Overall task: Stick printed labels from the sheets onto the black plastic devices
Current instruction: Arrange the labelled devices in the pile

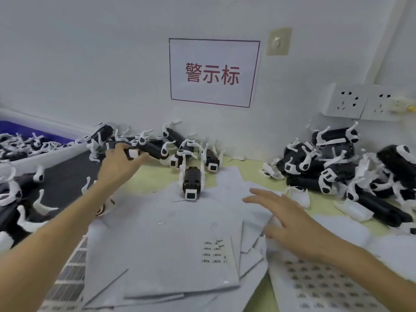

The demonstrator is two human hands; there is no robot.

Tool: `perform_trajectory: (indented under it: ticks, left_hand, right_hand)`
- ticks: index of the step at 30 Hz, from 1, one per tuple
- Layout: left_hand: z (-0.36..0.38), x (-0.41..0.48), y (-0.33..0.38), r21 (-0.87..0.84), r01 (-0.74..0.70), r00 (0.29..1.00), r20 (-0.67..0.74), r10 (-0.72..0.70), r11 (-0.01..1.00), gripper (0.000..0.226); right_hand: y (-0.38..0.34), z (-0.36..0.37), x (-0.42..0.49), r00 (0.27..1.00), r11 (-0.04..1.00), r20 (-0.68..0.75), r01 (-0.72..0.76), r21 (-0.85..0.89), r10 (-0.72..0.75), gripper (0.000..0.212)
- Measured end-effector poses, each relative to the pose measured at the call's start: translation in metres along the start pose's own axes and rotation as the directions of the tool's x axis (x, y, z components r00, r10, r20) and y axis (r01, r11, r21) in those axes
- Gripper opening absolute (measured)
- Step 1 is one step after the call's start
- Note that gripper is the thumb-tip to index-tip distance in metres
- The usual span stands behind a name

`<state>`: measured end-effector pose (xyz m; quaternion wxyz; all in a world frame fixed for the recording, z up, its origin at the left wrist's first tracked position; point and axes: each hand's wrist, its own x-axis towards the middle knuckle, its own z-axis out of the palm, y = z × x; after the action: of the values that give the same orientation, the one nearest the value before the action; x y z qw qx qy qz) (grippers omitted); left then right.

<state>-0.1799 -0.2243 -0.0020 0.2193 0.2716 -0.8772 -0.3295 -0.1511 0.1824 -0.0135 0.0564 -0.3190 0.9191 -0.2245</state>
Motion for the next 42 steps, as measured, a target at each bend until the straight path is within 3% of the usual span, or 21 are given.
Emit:
perform_trajectory:
  ticks: [2, 5, 10, 15, 17, 20, 23, 26, 28, 30, 33, 35, 39, 42]
  left_hand:
    - [-0.002, 0.021, -0.003, -0.021, 0.026, 0.999, -0.027, -0.027, 0.999, 0.084]
    - [-0.003, 0.049, -0.001, -0.087, 0.085, 0.996, -0.024, -0.087, 0.993, 0.098]
    - [0.008, 0.074, 0.008, 0.224, -0.056, 0.996, -0.051, 0.069, 0.973, 0.113]
    - [0.02, 0.107, 0.009, 0.266, -0.061, 0.998, 0.012, 0.06, 0.962, 0.116]
    - [0.024, 0.119, 0.005, 0.236, -0.015, 1.0, 0.025, 0.01, 0.972, 0.115]
    - [0.029, 0.132, -0.001, 0.103, -0.011, 0.99, 0.141, -0.003, 0.995, 0.1]
    - [0.037, 0.133, -0.003, 0.068, -0.066, 0.967, 0.25, 0.047, 0.996, 0.073]
    - [0.039, 0.128, 0.004, 0.056, -0.109, 0.954, 0.286, 0.088, 0.992, 0.083]
    - [0.041, 0.125, 0.01, 0.073, -0.113, 0.947, 0.311, 0.085, 0.991, 0.087]
    - [0.042, 0.119, 0.016, 0.066, -0.07, 0.956, 0.288, 0.048, 0.995, 0.075]
    - [0.047, 0.109, 0.024, -0.027, -0.023, 0.972, 0.235, 0.029, 0.999, 0.07]
    - [0.054, 0.102, 0.028, -0.109, 0.012, 0.987, 0.161, 0.005, 0.994, 0.047]
    - [0.063, 0.08, 0.042, -0.204, 0.056, 0.998, 0.041, -0.048, 0.977, 0.033]
    - [0.064, 0.06, 0.06, -0.341, 0.074, 0.997, 0.018, -0.072, 0.937, 0.033]
  right_hand:
    - [-0.005, -0.01, 0.029, 0.996, 0.982, -0.088, 0.019, 0.19, -0.002, 0.062]
    - [-0.011, -0.016, 0.081, 0.97, 0.978, -0.24, 0.086, 0.191, -0.039, 0.052]
    - [-0.033, -0.004, 0.166, 0.989, 0.98, -0.144, 0.001, 0.198, 0.027, 0.102]
    - [-0.046, 0.014, 0.229, 0.991, 0.984, -0.107, -0.059, 0.167, 0.077, 0.116]
    - [-0.041, 0.016, 0.245, 0.991, 0.983, -0.036, -0.124, 0.138, 0.13, 0.11]
    - [-0.03, 0.023, 0.257, 0.991, 0.987, 0.054, -0.13, 0.094, 0.126, 0.075]
    - [-0.021, 0.029, 0.262, 0.994, 0.989, 0.058, -0.096, 0.115, 0.089, 0.078]
    - [-0.02, 0.033, 0.263, 0.995, 0.976, 0.011, -0.098, 0.196, 0.098, 0.057]
    - [-0.019, 0.034, 0.261, 0.994, 0.955, -0.035, -0.093, 0.283, 0.107, 0.056]
    - [-0.019, 0.035, 0.257, 0.988, 0.915, -0.073, -0.098, 0.392, 0.137, 0.05]
    - [-0.019, 0.037, 0.249, 0.955, 0.885, -0.21, -0.096, 0.456, 0.211, 0.022]
    - [-0.02, 0.041, 0.243, 0.915, 0.885, -0.308, -0.1, 0.454, 0.261, 0.024]
    - [-0.02, 0.043, 0.232, 0.81, 0.739, -0.365, -0.121, 0.663, 0.46, 0.025]
    - [-0.021, 0.034, 0.221, 0.793, 0.546, -0.264, -0.101, 0.832, 0.549, 0.019]
